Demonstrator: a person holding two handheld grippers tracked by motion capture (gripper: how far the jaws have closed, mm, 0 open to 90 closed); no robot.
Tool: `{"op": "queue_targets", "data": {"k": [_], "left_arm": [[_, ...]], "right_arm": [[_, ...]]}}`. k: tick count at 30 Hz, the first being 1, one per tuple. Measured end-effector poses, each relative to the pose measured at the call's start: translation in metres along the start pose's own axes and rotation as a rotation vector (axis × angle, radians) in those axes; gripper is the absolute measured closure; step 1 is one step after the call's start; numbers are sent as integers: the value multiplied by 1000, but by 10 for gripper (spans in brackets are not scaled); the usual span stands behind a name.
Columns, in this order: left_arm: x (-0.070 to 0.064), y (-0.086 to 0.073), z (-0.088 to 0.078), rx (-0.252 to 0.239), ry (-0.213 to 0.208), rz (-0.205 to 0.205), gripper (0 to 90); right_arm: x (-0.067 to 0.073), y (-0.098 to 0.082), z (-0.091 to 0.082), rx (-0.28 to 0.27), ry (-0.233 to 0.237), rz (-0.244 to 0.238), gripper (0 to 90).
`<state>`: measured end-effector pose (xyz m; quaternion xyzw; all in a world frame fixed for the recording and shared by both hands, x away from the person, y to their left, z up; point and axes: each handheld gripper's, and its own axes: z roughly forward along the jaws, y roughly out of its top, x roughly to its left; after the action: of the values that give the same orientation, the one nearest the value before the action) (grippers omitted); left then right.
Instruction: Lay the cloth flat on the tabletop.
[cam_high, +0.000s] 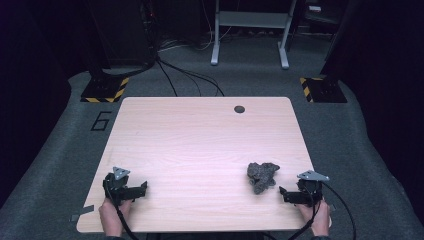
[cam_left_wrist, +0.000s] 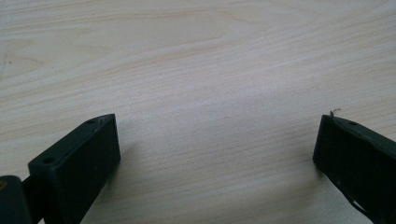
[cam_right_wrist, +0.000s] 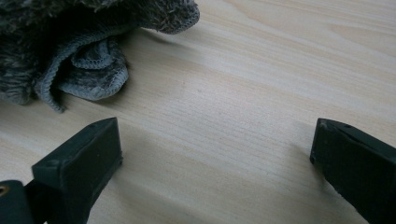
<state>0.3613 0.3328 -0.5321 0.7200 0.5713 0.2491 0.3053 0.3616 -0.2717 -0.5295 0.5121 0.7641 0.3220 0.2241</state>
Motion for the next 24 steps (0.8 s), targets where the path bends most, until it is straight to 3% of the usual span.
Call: {"op": "queue_targets", "data": {"k": [9,12,15,19,23,24], "left_arm": [[0,0,0,-1,1,0,6],[0,0,0,-3,-1,-1,6],[0,0,0,-1,1,-1,6],[0,0,0,-1,1,-1,6],[0,0,0,-1,1,-1,6],[0,0,0,-1,1,-1,6]], "right_arm": [[3,5,2,30,2,21,0],[2,5,0,30,20,21,0],[4,11,-13,-22,75,55,0],[12,20,-25,-60,110,46,0],[25,32,-33,-73,142,6,2],[33,39,-35,-77,152,-23,4]]}}
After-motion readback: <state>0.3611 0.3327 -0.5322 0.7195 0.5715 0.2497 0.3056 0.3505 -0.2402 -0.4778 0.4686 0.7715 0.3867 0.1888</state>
